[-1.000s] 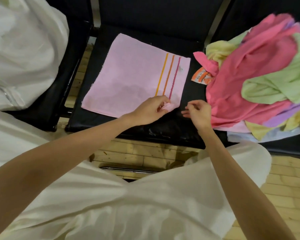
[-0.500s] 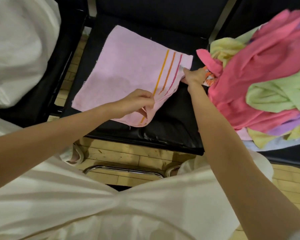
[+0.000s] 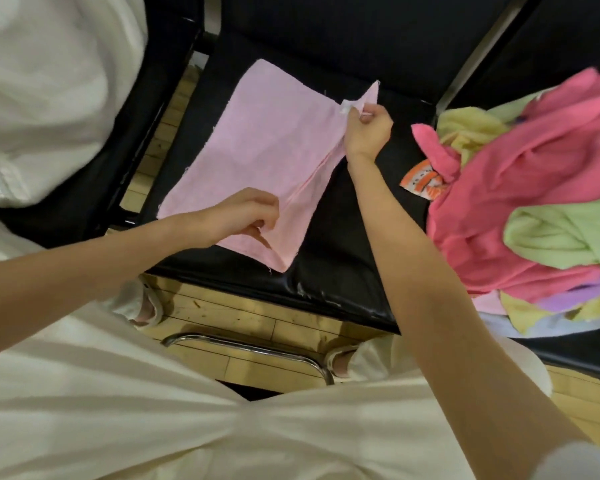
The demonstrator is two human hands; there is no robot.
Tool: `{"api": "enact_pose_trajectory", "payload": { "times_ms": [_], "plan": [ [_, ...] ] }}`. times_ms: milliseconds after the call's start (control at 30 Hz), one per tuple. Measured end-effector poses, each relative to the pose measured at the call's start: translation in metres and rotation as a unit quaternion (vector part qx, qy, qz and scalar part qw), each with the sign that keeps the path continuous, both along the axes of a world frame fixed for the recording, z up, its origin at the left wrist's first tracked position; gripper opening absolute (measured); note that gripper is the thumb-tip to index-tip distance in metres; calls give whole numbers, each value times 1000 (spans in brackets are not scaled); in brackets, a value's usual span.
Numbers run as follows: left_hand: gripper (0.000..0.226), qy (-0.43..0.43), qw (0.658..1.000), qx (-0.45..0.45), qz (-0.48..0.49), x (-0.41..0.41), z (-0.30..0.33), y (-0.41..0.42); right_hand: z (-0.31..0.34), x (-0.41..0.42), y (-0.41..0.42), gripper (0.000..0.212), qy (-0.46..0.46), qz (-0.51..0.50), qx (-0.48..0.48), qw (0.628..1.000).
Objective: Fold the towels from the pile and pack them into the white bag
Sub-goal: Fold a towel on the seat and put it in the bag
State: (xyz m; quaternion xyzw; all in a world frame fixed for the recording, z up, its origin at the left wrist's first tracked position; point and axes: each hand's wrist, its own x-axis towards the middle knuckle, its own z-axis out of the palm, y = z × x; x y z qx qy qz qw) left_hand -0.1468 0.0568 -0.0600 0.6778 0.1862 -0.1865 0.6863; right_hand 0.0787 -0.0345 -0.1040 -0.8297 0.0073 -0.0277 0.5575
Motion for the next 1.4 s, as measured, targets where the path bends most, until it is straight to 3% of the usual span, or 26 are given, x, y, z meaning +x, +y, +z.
{"api": "enact_pose_trajectory", "payload": {
  "times_ms": [67, 167, 267, 400, 600, 867, 967, 1067, 1167, 1267, 1333, 1400],
  "plan": [
    [56, -8, 999, 20, 34, -9, 2, 21, 5, -7, 28, 17, -19, 4, -4, 1000],
    [61, -16, 997, 43, 68, -21, 5, 54, 6, -15, 68, 34, -50, -7, -1, 999],
    [43, -8, 993, 62, 99, -33, 4, 82, 6, -24, 105, 12, -41, 25, -5, 999],
    [29, 14, 989, 82, 122, -42, -4, 106, -5, -31, 140, 2, -20, 75, -44, 996],
    [14, 76, 977, 173, 100, -51, -25, 119, -22, -41, 162, 16, 27, 140, -148, 979],
    [11, 106, 951, 287, 37, -60, -31, 118, -25, -48, 158, 18, -18, 197, -170, 965],
    [9, 97, 924, 370, 3, -62, -30, 121, -19, -52, 154, 22, 5, 249, -186, 951],
    [12, 77, 865, 493, -48, -66, -29, 121, -17, -63, 143, 20, 14, 285, -181, 941],
    [15, 74, 840, 534, -60, -70, -32, 118, -19, -94, 113, 29, 1, 325, -178, 929],
    [31, 18, 847, 531, -26, -74, -39, 116, -22, -140, 66, 28, -42, 384, -206, 899],
    [37, -83, 837, 540, -30, -78, -40, 115, -22, -166, 34, 21, -67, 438, -230, 866],
    [28, -190, 813, 543, -91, -81, -39, 113, -21, -183, 7, 16, -82, 484, -262, 831]
  ]
}}
